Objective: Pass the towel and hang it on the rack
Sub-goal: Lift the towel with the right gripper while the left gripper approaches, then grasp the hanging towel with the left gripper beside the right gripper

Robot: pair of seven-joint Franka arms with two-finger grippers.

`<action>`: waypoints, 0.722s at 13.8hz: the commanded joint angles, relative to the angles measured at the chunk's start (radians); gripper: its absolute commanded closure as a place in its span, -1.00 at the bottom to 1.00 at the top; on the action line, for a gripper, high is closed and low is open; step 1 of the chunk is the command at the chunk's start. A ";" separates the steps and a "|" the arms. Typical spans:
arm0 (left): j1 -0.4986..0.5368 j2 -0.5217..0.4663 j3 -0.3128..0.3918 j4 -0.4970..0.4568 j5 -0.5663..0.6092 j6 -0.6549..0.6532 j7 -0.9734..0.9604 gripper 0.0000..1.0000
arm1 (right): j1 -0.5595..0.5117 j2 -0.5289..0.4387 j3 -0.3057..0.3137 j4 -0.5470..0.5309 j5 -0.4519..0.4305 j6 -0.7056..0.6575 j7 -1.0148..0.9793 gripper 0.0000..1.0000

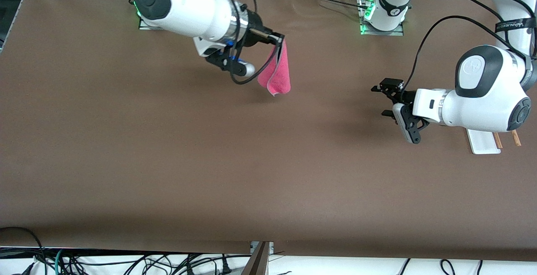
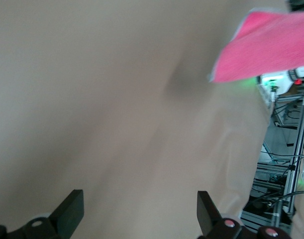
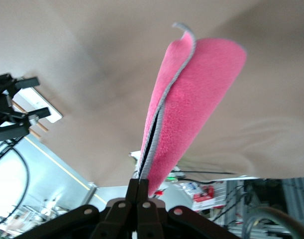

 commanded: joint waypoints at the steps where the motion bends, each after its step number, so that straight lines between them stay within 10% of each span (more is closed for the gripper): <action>1: -0.002 -0.015 -0.012 -0.100 -0.170 0.106 0.228 -1.00 | 0.033 0.030 0.002 0.034 0.020 0.058 0.093 1.00; 10: 0.000 -0.162 -0.036 -0.501 -0.618 0.159 0.766 -1.00 | 0.049 0.034 0.001 0.034 0.018 0.086 0.131 1.00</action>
